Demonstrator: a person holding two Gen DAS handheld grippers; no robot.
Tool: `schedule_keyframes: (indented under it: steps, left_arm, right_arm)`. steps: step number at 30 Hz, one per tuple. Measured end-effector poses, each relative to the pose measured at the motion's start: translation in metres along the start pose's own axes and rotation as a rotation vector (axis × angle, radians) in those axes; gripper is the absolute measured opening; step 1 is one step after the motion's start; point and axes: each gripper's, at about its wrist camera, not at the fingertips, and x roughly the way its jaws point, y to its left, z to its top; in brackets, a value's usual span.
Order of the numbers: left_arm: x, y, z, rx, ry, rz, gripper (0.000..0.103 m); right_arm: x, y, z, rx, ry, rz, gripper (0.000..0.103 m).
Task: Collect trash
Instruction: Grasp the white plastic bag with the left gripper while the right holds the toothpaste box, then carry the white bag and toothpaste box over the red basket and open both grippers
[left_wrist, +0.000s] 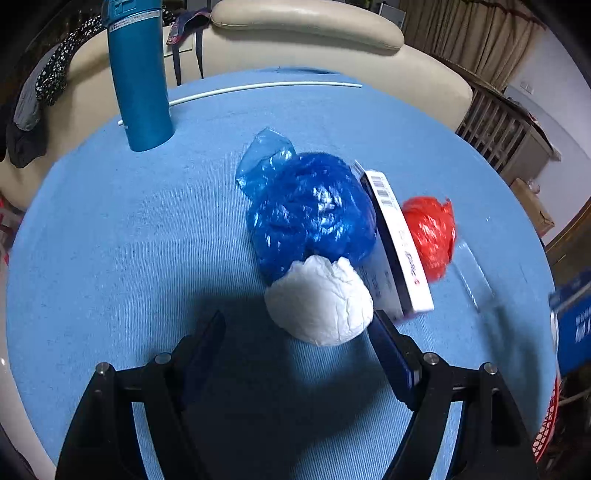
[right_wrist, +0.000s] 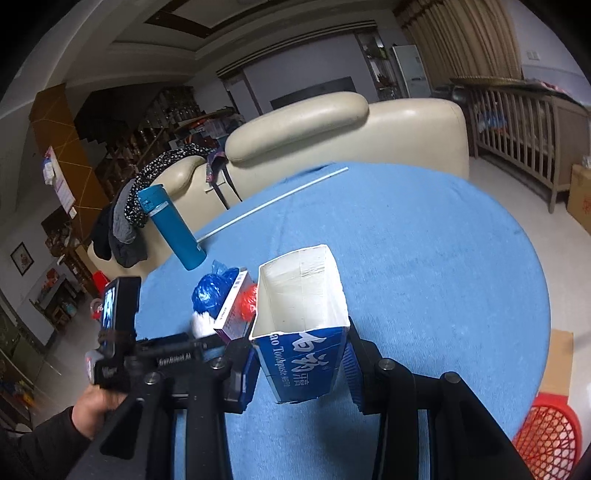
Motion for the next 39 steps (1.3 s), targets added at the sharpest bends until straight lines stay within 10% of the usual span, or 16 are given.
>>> schedule_keyframes:
  steps: [6,8,39]
  left_arm:
    - [0.002,0.003,0.011,-0.022,-0.018,0.003,0.08]
    - [0.003,0.004,0.011,-0.013,-0.026,-0.006,0.046]
    - [-0.078,-0.015,-0.061,0.052,-0.102,0.06,0.045]
  right_arm:
    - [-0.001,0.007,0.001,-0.011,0.0,0.014,0.042]
    - [-0.001,0.01,0.0,-0.014,0.003,0.018,0.042]
    - [-0.017,0.044,-0.059,-0.01,0.058,0.026,0.042]
